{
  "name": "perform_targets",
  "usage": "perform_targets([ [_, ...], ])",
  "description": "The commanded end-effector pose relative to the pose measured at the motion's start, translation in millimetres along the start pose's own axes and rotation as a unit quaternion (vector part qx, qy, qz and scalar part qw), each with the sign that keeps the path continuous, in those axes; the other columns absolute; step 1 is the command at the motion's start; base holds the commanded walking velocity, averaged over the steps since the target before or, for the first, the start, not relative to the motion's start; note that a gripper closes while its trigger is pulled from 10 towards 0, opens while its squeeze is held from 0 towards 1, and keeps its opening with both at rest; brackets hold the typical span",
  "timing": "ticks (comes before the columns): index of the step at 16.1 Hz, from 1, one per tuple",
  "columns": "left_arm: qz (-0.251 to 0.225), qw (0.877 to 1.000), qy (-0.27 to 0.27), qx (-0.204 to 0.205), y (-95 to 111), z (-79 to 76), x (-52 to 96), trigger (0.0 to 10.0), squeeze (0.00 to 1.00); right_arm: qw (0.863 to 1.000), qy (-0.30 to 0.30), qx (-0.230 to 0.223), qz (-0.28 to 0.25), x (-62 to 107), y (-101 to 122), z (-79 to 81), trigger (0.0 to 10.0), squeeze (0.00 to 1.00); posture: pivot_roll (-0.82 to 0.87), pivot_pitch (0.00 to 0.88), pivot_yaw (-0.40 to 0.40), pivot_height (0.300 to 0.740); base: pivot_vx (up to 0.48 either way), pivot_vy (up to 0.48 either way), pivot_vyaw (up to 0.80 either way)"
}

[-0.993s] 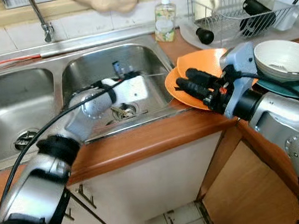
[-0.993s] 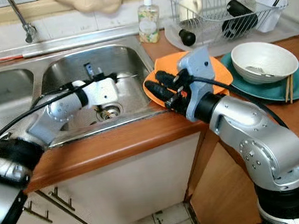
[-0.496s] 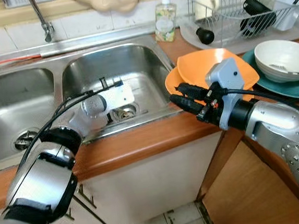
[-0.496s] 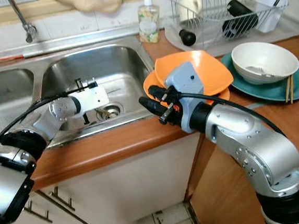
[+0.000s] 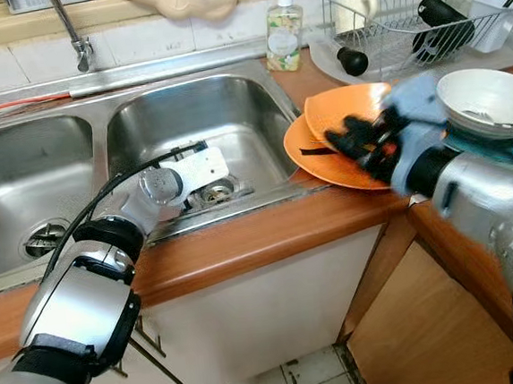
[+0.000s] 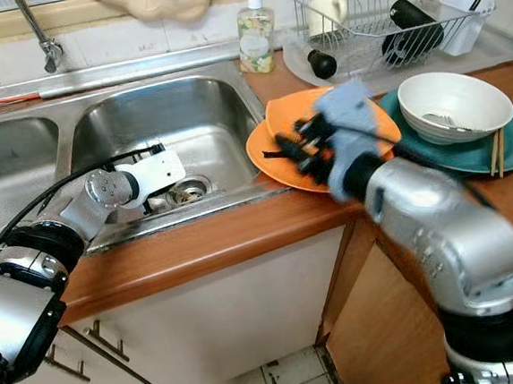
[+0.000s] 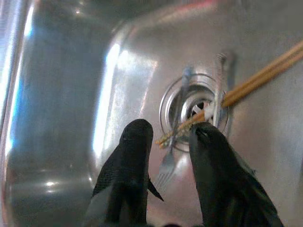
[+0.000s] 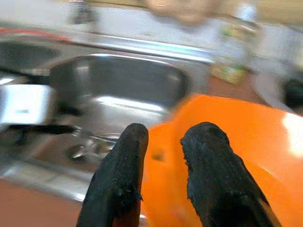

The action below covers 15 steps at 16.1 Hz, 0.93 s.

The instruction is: Kitchen organization

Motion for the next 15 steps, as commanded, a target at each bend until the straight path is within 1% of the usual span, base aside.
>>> perform_targets([
  [1, -0.019, 0.999, 0.026, 0.033, 3.2, 13.6, 3.6, 10.0, 1.0, 0.998, -0.063, -0.027, -0.002, 2.3, 5.5, -22.0, 10.0, 1.0, -0.07, 0.0, 0.056, 0.74, 0.0, 0.0, 0.0],
  [2, -0.031, 0.997, 0.037, 0.055, 3.7, 16.5, 4.8, 10.0, 1.0, 0.996, -0.087, -0.035, -0.002, 3.7, 7.4, -31.8, 10.0, 1.0, -0.07, 0.0, 0.056, 0.74, 0.0, 0.0, 0.0],
  [3, -0.06, 0.991, 0.061, 0.108, 5.3, 20.3, 6.8, 10.0, 1.0, 0.992, -0.119, -0.045, -0.004, 6.4, 9.8, -45.5, 10.0, 1.0, -0.07, 0.0, 0.056, 0.74, 0.0, 0.0, 0.0],
  [4, -0.072, 0.986, 0.073, 0.131, 5.5, 22.3, 8.1, 10.0, 1.0, 0.99, -0.133, -0.052, -0.006, 7.9, 11.6, -51.4, 10.0, 1.0, -0.07, 0.0, 0.055, 0.74, 0.0, 0.0, 0.0],
  [6, -0.145, 0.963, 0.105, 0.201, 12.6, 30.6, 15.6, 10.0, 1.0, 0.981, -0.175, -0.078, -0.017, 13.2, 17.9, -68.8, 10.0, 1.0, -0.07, 0.0, 0.053, 0.74, 0.0, 0.0, 0.0],
  [7, -0.169, 0.96, 0.109, 0.196, 15.1, 30.1, 19.8, 10.0, 1.0, 0.979, -0.185, -0.088, -0.017, 14.8, 19.4, -73.6, 10.0, 1.0, -0.07, 0.0, 0.05, 0.74, 0.0, 0.0, 0.0],
  [8, -0.214, 0.945, 0.106, 0.222, 20.1, 29.3, 26.2, 10.0, 0.91, 0.973, -0.205, -0.107, -0.005, 16.7, 17.4, -80.1, 10.0, 0.0, -0.07, 0.0, 0.049, 0.74, 0.0, 0.0, 0.0],
  [9, -0.238, 0.935, 0.104, 0.241, 23.0, 29.6, 30.2, 10.0, 0.39, 0.97, -0.211, -0.116, -0.003, 17.6, 16.7, -82.5, 10.0, 0.0, -0.07, 0.0, 0.049, 0.74, 0.0, 0.0, 0.0],
  [10, -0.259, 0.925, 0.101, 0.258, 25.6, 29.7, 34.5, 10.0, 0.0, 0.968, -0.216, -0.129, -0.003, 18.5, 16.2, -84.8, 10.0, 0.0, -0.07, 0.0, 0.048, 0.74, 0.0, 0.0, 0.0],
  [11, -0.306, 0.904, 0.089, 0.285, 32.2, 28.5, 45.2, 10.0, 0.0, 0.962, -0.224, -0.158, -0.001, 20.2, 14.3, -89.2, 10.0, 0.0, -0.07, 0.0, 0.047, 0.74, 0.0, 0.0, 0.0],
  [12, -0.334, 0.892, 0.07, 0.296, 37.0, 23.8, 53.5, 10.0, 0.0, 0.958, -0.221, -0.18, 0.004, 19.9, 12.0, -89.9, 10.0, 0.0, -0.07, 0.0, 0.047, 0.74, 0.0, 0.0, 0.0],
  [13, -0.356, 0.885, 0.033, 0.297, 42.3, 12.9, 61.7, 10.0, 0.0, 0.955, -0.217, -0.201, 0.019, 18.8, 7.1, -89.3, 10.0, 0.0, -0.07, 0.0, 0.047, 0.74, 0.0, 0.0, 0.0],
  [14, -0.369, 0.882, -0.001, 0.294, 46.5, 1.7, 68.0, 10.0, 0.0, 0.953, -0.215, -0.212, 0.032, 18.1, 3.1, -88.7, 10.0, 0.0, -0.07, 0.0, 0.047, 0.74, 0.0, 0.0, 0.0],
  [15, -0.377, 0.879, -0.03, 0.292, 50.1, -7.9, 74.2, 10.0, 0.0, 0.949, -0.207, -0.234, 0.039, 16.9, -0.4, -87.1, 9.4, 0.0, -0.07, 0.0, 0.047, 0.74, 0.0, 0.0, 0.0],
])
Point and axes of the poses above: a point about 5 cm out from each wrist's last joint towards the gripper, its own x axis pointing back from the gripper into the wrist, its own y axis along the axis of the wrist's last joint, z = x × y, the point moved 2 cm from there along -x, pointing out of the wrist towards the gripper, and after that the axes turned 13 degrees about -x, right-handed, at the moved point
